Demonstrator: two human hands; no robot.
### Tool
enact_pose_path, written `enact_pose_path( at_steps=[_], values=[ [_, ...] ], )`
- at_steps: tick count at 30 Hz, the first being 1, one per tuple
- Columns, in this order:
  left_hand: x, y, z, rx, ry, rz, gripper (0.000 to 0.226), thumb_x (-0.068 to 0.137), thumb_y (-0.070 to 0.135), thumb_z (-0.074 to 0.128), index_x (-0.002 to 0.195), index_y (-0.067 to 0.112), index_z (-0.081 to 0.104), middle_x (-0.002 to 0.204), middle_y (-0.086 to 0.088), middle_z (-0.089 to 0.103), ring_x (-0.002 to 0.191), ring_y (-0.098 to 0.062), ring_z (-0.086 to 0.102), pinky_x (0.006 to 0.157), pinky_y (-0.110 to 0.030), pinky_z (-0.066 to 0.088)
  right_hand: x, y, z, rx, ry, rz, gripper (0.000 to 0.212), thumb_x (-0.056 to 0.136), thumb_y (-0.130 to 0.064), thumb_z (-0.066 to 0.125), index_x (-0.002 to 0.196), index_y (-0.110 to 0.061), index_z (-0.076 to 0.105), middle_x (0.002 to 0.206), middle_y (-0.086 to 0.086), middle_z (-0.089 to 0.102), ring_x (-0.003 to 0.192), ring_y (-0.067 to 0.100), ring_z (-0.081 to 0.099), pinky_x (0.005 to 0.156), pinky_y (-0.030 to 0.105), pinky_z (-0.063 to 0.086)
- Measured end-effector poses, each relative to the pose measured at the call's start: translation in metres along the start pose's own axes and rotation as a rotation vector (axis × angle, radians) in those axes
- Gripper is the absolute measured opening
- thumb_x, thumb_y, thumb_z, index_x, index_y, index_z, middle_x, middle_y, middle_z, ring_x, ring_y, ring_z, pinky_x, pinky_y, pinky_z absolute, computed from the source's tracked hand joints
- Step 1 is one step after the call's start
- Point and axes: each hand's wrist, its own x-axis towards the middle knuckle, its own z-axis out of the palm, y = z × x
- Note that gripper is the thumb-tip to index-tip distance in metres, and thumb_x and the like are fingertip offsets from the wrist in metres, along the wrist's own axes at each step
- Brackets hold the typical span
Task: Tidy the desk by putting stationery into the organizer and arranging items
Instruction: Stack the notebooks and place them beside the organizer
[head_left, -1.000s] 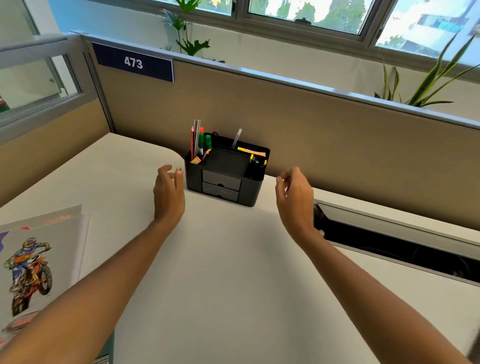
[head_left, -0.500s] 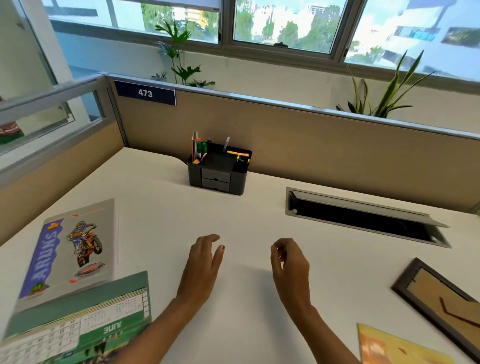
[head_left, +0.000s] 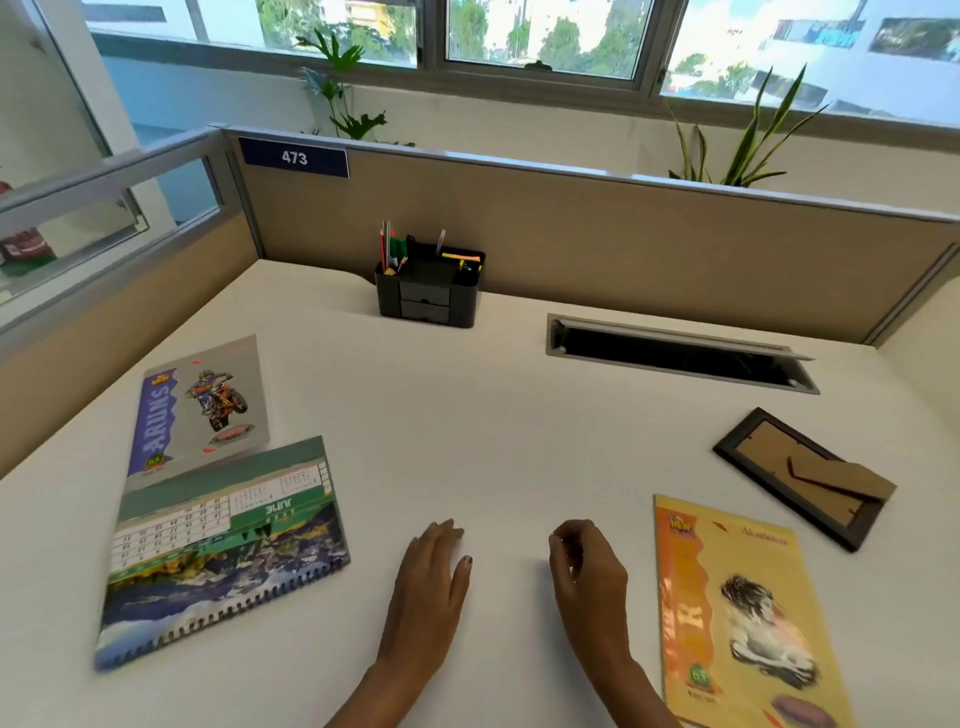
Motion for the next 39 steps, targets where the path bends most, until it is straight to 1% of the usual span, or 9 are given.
enact_pose_path(
  at_steps=[3, 5, 12, 16, 19, 30, 32, 36, 39],
  values=[
    [-0.021, -0.008, 0.008, 0.201, -0.022, 0.074, 0.066, 0.093, 0.057, 0.004, 0.143, 0.025, 0.032, 0.151, 0.015, 0.021, 0.142, -0.006, 0.016, 0.117, -0.024, 0.003, -0.022, 0.001, -0.009, 0.008, 0.018, 0.047, 0.024, 0.085, -0.001, 0.065, 0.086, -0.024, 0.055, 0.077, -0.009, 0.059, 0.07, 0.008, 0.059, 0.065, 0.011, 0.045],
    [-0.029, -0.011, 0.01, 0.326, -0.033, 0.097, 0.058, 0.096, 0.048, 0.01, 0.144, 0.024, 0.032, 0.153, 0.01, 0.024, 0.142, -0.012, 0.021, 0.116, -0.032, 0.009, -0.033, 0.005, -0.018, -0.002, 0.04, 0.057, 0.024, 0.084, 0.0, 0.065, 0.087, -0.022, 0.055, 0.077, -0.007, 0.059, 0.07, 0.009, 0.058, 0.064, 0.011, 0.044],
    [-0.039, -0.006, 0.008, 0.428, -0.067, 0.078, 0.057, 0.098, 0.041, 0.007, 0.145, 0.021, 0.032, 0.152, 0.003, 0.029, 0.14, -0.016, 0.026, 0.113, -0.038, 0.017, -0.033, 0.032, -0.066, -0.237, 0.294, 0.154, 0.015, 0.084, -0.001, 0.064, 0.096, -0.009, 0.059, 0.091, 0.007, 0.058, 0.086, 0.027, 0.053, 0.075, 0.029, 0.04],
    [-0.041, -0.005, 0.009, 0.465, -0.082, 0.076, 0.057, 0.098, 0.04, 0.008, 0.144, 0.019, 0.032, 0.152, 0.002, 0.03, 0.14, -0.018, 0.028, 0.113, -0.039, 0.017, -0.031, 0.052, -0.097, -0.557, 0.349, 0.718, 0.057, 0.073, -0.018, 0.074, 0.119, 0.0, 0.045, 0.13, 0.025, 0.037, 0.112, 0.044, 0.038, 0.093, 0.048, 0.035],
    [-0.041, -0.005, 0.011, 0.466, -0.081, 0.073, 0.052, 0.096, 0.036, 0.021, 0.144, 0.019, 0.034, 0.152, 0.002, 0.031, 0.14, -0.019, 0.03, 0.114, -0.038, 0.016, -0.031, 0.063, -0.121, -0.567, 0.242, 1.048, 0.085, 0.066, -0.038, 0.081, 0.125, 0.003, 0.037, 0.138, 0.03, 0.027, 0.122, 0.047, 0.03, 0.104, 0.052, 0.025],
    [-0.041, -0.004, 0.011, 0.453, -0.068, 0.078, 0.052, 0.094, 0.034, 0.025, 0.142, 0.019, 0.037, 0.151, 0.002, 0.032, 0.14, -0.017, 0.029, 0.115, -0.036, 0.012, -0.015, 0.072, -0.149, -0.506, 0.071, 1.243, 0.113, 0.05, -0.048, 0.09, 0.131, 0.003, 0.029, 0.137, 0.03, 0.034, 0.128, 0.044, 0.031, 0.107, 0.05, 0.022],
    [-0.042, -0.003, 0.011, 0.448, -0.056, 0.075, 0.051, 0.094, 0.033, 0.025, 0.142, 0.019, 0.038, 0.151, 0.002, 0.033, 0.139, -0.018, 0.03, 0.115, -0.036, 0.012, -0.016, 0.073, -0.151, -0.472, 0.057, 1.226, 0.106, 0.058, -0.046, 0.087, 0.133, 0.002, 0.029, 0.136, 0.029, 0.038, 0.127, 0.044, 0.035, 0.106, 0.049, 0.025],
    [-0.052, 0.002, 0.015, 0.384, -0.024, 0.048, 0.052, 0.092, 0.032, 0.024, 0.139, 0.02, 0.041, 0.15, 0.003, 0.034, 0.14, -0.018, 0.029, 0.116, -0.035, 0.009, -0.026, 0.065, -0.151, -0.341, 0.13, 1.079, 0.049, 0.091, -0.024, 0.06, 0.128, 0.002, 0.039, 0.127, 0.029, 0.049, 0.117, 0.046, 0.047, 0.093, 0.048, 0.039],
    [-0.06, 0.008, 0.019, 0.269, -0.029, 0.003, 0.055, 0.091, 0.037, 0.02, 0.14, 0.023, 0.038, 0.153, 0.009, 0.025, 0.143, -0.009, 0.013, 0.118, -0.031, -0.002, -0.034, 0.054, -0.149, -0.239, 0.174, 0.905, 0.031, 0.095, -0.018, 0.054, 0.123, -0.006, 0.048, 0.116, 0.024, 0.06, 0.108, 0.042, 0.051, 0.087, 0.044, 0.04]
  ],
)
